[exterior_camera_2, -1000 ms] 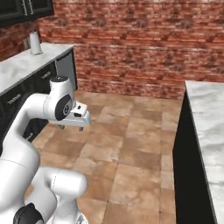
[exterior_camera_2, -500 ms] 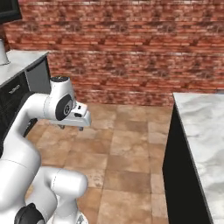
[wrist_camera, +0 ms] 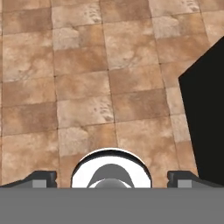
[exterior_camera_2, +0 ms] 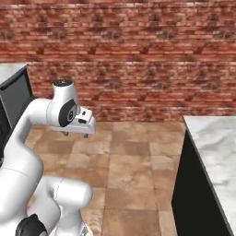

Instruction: Four empty soda cans are scattered around the kitchen. Gather all the cans and cluster them next to the stove for recycling.

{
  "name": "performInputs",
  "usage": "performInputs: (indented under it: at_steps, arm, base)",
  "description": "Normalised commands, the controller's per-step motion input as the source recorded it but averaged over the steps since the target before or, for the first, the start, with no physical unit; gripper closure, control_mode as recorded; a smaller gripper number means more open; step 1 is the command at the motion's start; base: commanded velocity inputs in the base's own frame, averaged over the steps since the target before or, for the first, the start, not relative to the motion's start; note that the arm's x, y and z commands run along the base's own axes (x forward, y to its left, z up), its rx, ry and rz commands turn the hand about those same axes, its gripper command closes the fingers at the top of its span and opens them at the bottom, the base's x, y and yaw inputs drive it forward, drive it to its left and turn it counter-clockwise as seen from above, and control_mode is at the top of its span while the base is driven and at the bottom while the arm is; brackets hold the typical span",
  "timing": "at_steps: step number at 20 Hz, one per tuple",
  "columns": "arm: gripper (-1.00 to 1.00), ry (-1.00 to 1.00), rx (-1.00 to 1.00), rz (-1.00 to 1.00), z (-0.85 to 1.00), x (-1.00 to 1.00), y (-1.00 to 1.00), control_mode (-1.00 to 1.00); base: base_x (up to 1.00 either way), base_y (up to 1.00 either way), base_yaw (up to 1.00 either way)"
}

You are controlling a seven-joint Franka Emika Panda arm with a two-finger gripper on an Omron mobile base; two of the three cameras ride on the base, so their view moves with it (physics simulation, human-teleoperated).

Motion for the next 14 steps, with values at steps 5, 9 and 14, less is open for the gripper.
performInputs:
  at_steps: [5, 9, 14]
  arm:
    - [-1.0, 0.0, 0.0, 0.0, 0.0, 0.0, 0.0, 1.0]
    - [-1.0, 0.0, 0.0, 0.0, 0.0, 0.0, 0.0, 1.0]
    - [-1.0, 0.0, 0.0, 0.0, 0.0, 0.0, 0.0, 1.0]
  base:
    - [1.0, 0.38, -0.19]
    - [1.0, 0.39, -0.21]
    - [1.0, 0.4, -0.23]
